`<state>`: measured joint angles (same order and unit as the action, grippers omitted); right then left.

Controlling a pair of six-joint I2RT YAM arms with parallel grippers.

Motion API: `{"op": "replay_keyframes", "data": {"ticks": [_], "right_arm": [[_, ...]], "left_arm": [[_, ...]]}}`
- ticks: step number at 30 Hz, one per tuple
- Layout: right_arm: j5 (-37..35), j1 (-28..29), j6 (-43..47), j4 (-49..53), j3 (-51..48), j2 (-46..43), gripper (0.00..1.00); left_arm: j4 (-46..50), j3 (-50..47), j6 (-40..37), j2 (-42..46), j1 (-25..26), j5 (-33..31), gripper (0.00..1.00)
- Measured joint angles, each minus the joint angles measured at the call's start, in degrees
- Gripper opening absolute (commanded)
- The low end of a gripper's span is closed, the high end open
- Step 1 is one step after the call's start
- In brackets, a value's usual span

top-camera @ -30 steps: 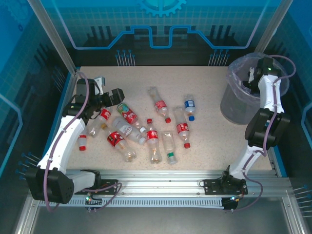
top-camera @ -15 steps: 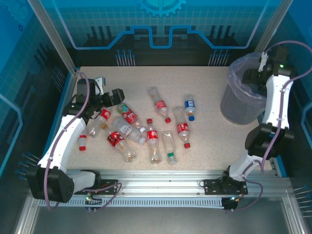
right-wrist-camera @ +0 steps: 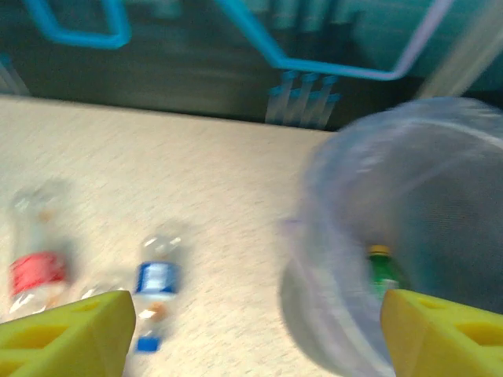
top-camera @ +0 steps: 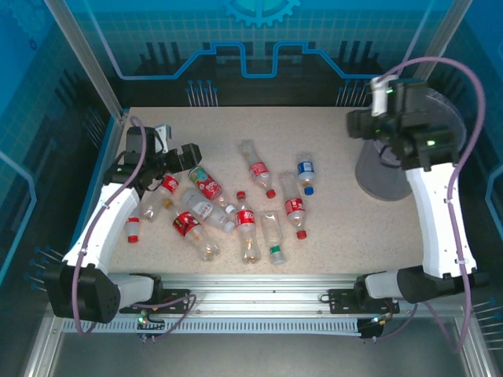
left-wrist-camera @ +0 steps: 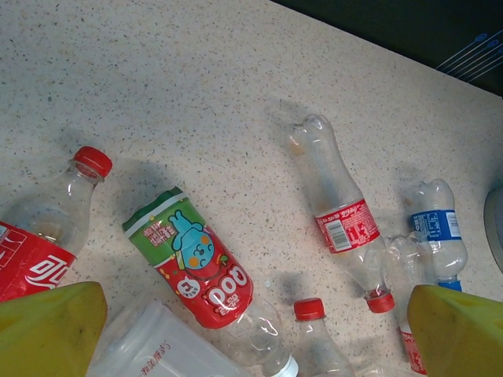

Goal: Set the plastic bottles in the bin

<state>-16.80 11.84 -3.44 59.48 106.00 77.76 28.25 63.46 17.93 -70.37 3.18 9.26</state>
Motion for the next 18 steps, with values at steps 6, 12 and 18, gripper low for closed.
{"op": "replay_keyframes", "data": {"ticks": [6, 12, 18], "right_arm": [[-4.22, 15.02, -3.78, -2.25, -11.58, 5.55, 0.72], [-3.87, 16.28, -7.19, -8.90, -22.51, 16.02, 0.70], [-3.56, 13.57, -9.29, -14.69, -25.40, 22.88, 0.71]], "left_arm": [[0.20, 0.00, -0.04, -0.22, 0.00, 0.00, 0.99], [0.85, 0.00, -0.26, -0.22, 0.00, 0.00, 0.99], [1.38, 0.00, -0.48, -0.74, 0.50, 0.00, 0.99]]}}
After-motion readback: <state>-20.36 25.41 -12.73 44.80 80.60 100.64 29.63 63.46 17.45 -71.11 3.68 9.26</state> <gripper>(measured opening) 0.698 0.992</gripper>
